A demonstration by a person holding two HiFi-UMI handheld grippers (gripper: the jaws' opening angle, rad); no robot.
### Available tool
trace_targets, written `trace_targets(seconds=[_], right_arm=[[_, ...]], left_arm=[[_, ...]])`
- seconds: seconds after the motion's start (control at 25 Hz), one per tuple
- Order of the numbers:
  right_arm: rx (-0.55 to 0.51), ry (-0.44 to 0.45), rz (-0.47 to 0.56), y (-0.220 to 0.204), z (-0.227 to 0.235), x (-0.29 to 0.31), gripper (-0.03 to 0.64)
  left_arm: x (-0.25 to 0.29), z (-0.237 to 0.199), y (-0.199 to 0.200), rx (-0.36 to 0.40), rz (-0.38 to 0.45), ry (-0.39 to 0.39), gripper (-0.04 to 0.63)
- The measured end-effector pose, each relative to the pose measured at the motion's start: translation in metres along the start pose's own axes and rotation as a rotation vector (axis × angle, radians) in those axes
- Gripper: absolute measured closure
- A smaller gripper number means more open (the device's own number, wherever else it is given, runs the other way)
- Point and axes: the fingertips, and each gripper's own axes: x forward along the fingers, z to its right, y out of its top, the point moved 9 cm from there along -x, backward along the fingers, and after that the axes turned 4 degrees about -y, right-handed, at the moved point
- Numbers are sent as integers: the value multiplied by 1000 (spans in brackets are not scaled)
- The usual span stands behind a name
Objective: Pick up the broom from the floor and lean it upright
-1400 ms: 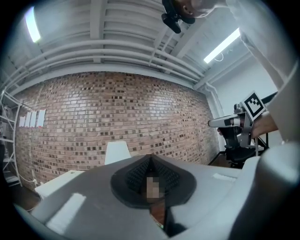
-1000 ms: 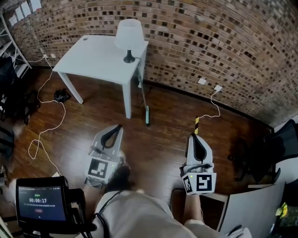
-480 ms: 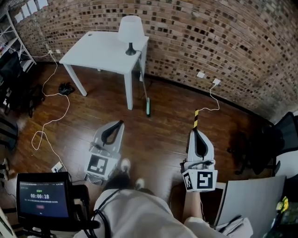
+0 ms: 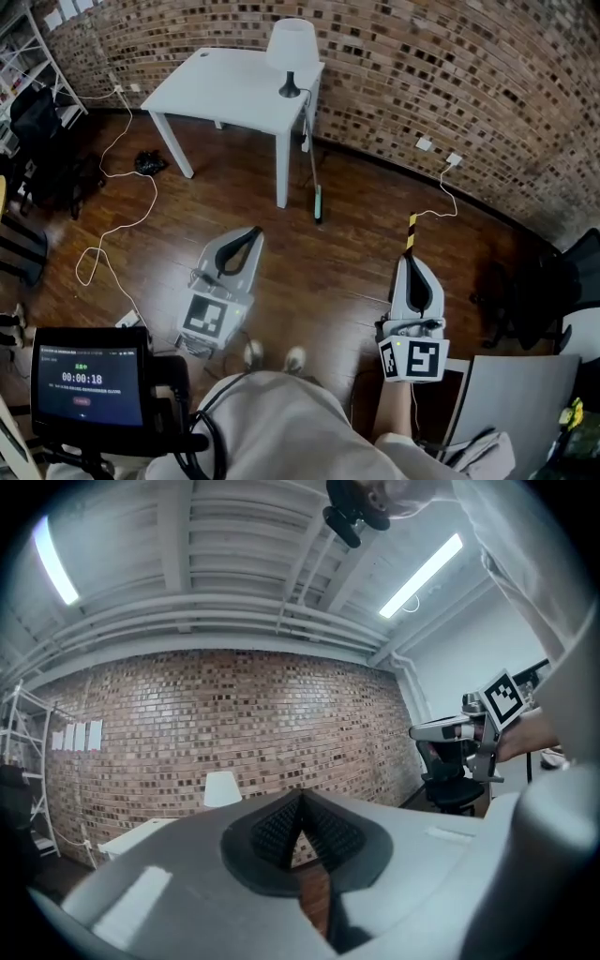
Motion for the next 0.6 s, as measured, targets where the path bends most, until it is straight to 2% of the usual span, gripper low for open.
trace_targets(seconds=[0.32, 0.6], right_arm=[[-13, 47, 31, 23, -44, 1, 605], [-12, 39, -60, 19, -60, 3, 607]], left_arm=[[-34, -30, 7, 17, 39, 38, 594], [-42, -28, 17, -27, 45, 13, 594]])
